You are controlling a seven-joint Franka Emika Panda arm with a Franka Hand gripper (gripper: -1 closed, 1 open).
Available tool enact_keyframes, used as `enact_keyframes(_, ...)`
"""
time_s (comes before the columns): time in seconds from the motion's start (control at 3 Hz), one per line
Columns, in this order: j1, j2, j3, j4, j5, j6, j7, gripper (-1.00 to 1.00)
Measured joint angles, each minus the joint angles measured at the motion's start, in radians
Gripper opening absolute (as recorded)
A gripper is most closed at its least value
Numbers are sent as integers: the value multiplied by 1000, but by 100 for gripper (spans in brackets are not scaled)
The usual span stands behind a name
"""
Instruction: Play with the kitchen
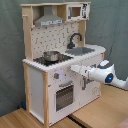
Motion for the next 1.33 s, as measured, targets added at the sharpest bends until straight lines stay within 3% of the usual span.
enact_keyframes(0.33,-37,0,-1,0,52,82,1,100)
enact_keyframes(0.67,-37,0,26,2,140,111,32,100)
enact_keyframes(1.33,103,1,28,-103,145,15,-38,100)
